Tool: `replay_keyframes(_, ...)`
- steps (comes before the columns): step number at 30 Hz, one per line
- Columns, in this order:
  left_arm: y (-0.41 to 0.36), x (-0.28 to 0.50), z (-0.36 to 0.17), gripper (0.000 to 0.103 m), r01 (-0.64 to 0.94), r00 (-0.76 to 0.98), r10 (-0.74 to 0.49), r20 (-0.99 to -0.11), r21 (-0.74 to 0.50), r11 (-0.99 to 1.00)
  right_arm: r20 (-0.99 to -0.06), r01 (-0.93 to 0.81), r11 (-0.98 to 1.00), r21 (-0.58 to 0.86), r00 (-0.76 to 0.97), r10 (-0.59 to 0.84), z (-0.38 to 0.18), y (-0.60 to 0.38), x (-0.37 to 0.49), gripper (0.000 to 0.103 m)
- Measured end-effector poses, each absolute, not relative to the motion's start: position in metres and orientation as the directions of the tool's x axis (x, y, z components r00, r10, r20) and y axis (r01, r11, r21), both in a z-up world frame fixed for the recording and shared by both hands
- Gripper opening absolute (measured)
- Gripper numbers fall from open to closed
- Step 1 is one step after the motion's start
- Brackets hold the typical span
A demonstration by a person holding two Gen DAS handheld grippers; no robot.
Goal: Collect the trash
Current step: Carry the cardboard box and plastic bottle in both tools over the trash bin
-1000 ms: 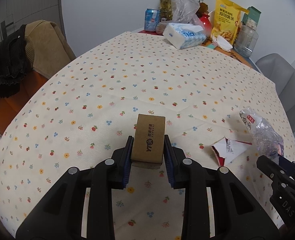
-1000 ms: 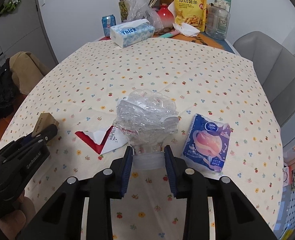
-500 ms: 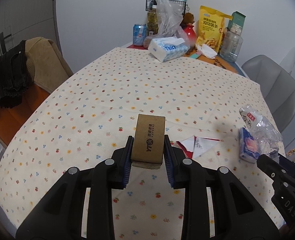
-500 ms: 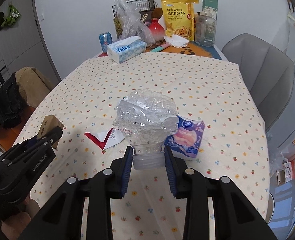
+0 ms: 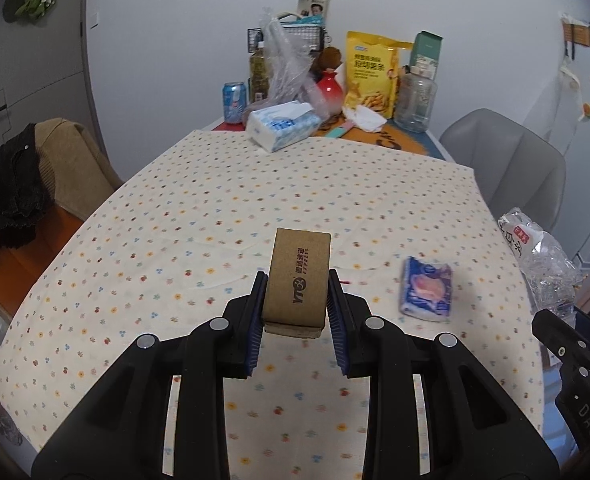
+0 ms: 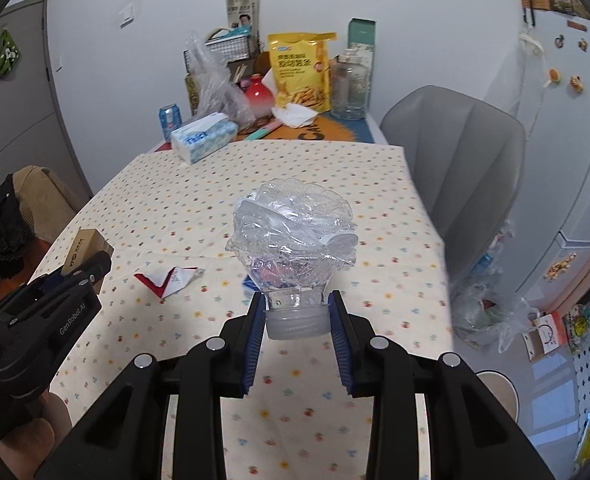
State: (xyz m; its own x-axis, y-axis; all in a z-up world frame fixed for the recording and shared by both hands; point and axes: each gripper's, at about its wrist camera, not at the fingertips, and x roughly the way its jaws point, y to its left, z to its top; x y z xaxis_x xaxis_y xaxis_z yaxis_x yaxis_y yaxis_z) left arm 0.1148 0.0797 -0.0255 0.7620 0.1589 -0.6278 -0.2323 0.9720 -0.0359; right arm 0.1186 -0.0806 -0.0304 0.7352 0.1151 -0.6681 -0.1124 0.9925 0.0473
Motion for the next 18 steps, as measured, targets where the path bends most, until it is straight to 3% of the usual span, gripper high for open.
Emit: replay_keyframes(18, -0.032, 0.118, -0.007, 0.029, -0.044, 0.797, 0.022, -0.604, -0.021, 0.999, -0.627, 0.050, 0.997, 0.062, 0.779, 0.000, -0.013, -0.187, 0.084, 0.032)
